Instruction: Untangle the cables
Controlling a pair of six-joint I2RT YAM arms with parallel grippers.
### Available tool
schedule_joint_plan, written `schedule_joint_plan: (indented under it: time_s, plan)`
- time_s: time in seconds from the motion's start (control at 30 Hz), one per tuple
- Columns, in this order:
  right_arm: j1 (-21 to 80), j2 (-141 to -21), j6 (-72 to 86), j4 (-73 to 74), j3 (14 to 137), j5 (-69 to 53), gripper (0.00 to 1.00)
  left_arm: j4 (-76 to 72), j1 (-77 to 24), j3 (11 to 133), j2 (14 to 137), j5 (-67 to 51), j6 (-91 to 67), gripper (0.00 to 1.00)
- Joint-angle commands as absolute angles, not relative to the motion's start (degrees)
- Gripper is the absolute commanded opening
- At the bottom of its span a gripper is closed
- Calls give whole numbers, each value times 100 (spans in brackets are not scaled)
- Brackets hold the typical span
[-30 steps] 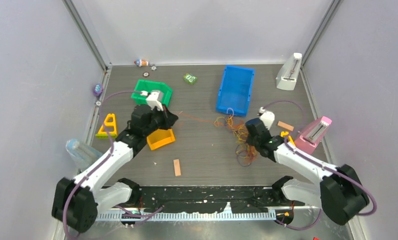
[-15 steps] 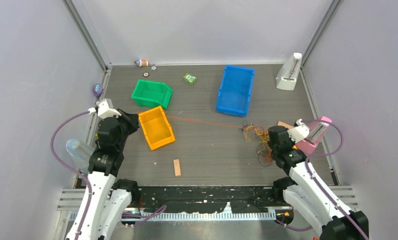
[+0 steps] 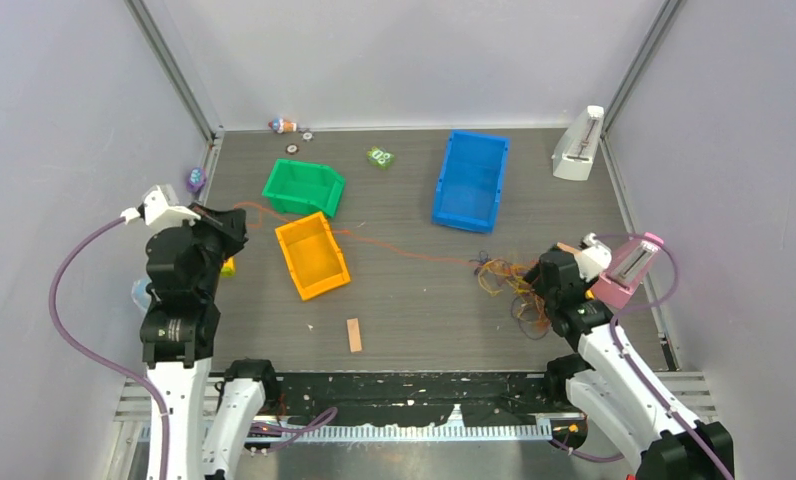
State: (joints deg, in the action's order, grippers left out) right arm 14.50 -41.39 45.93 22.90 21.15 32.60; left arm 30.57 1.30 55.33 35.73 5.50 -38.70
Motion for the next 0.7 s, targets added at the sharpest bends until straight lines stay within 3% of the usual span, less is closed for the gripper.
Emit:
schedule_joint_plan:
  time_s: [0.0, 0.13, 0.37, 0.67]
  plan:
    - [1431, -4340, 2872, 1158, 2320, 1475, 97, 2992, 176, 6153, 3680, -773, -3668, 0]
    - [1476, -4292, 2166, 401, 2371, -439, 96, 2544, 184, 6337, 3852, -2061, -3674, 0]
    - [2644, -4473, 1219, 83, 3063, -311, 97, 3027, 177, 7134, 4090, -2315, -3309, 0]
    - [3591, -5952, 473, -734, 3850, -2029, 97, 3316, 181, 7900, 4304, -2577, -3268, 0]
